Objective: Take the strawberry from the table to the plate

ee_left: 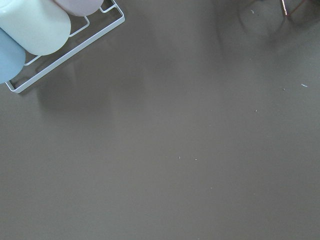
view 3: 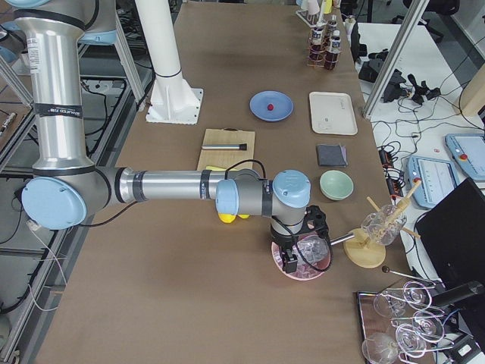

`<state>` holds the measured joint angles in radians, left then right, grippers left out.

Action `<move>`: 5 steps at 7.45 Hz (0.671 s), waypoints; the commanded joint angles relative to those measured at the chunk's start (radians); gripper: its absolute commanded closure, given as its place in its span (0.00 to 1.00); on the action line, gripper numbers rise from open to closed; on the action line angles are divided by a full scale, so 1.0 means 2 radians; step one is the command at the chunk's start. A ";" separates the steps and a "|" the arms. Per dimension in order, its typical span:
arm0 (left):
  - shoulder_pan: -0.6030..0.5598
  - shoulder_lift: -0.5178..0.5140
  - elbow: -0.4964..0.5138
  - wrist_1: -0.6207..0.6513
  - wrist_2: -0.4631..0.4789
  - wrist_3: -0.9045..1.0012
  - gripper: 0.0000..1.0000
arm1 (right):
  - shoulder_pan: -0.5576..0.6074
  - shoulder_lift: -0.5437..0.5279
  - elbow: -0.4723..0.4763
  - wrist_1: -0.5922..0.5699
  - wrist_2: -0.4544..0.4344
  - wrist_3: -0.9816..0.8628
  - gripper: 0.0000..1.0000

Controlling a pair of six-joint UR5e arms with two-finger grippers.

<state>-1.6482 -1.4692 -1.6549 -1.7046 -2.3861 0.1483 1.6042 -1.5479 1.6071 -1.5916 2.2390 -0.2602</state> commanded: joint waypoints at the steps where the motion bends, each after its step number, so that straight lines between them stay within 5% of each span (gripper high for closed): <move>1: 0.000 0.000 0.010 0.000 -0.001 -0.002 0.02 | 0.000 -0.004 -0.001 0.000 0.001 0.001 0.00; 5: 0.003 0.004 0.024 0.001 -0.001 -0.001 0.02 | 0.000 -0.005 -0.001 0.000 0.004 0.000 0.00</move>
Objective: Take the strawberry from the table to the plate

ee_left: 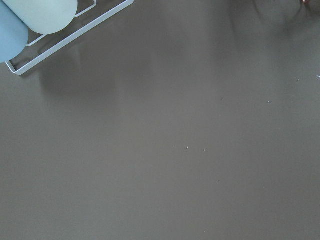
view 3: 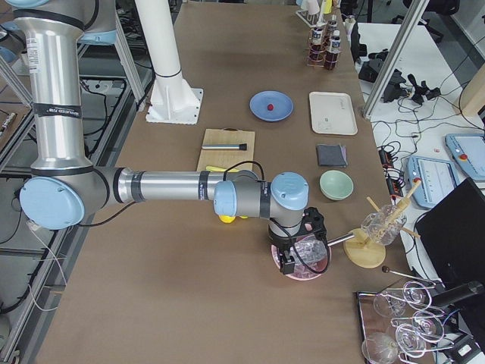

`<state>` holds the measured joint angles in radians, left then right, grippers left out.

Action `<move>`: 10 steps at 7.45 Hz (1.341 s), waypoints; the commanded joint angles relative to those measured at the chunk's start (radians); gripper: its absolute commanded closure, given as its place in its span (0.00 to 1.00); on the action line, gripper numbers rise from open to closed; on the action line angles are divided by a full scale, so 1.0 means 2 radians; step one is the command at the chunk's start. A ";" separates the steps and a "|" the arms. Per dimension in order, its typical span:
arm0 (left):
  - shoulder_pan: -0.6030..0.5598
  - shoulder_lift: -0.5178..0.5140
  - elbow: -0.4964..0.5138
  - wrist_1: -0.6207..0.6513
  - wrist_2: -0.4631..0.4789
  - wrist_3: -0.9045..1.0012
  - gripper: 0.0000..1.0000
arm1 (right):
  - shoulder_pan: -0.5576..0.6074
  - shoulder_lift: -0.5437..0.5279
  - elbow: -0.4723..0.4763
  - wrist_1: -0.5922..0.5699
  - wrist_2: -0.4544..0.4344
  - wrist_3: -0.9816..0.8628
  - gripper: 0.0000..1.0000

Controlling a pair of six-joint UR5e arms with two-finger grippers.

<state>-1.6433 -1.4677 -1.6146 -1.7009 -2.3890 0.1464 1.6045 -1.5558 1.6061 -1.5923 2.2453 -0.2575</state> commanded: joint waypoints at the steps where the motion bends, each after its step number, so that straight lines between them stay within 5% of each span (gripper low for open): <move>1: 0.000 0.009 0.010 0.000 0.000 -0.002 0.02 | 0.000 -0.004 0.000 0.000 0.002 -0.001 0.00; 10: 0.000 0.010 0.014 -0.002 0.000 -0.003 0.02 | 0.000 -0.011 0.002 0.001 0.002 -0.003 0.00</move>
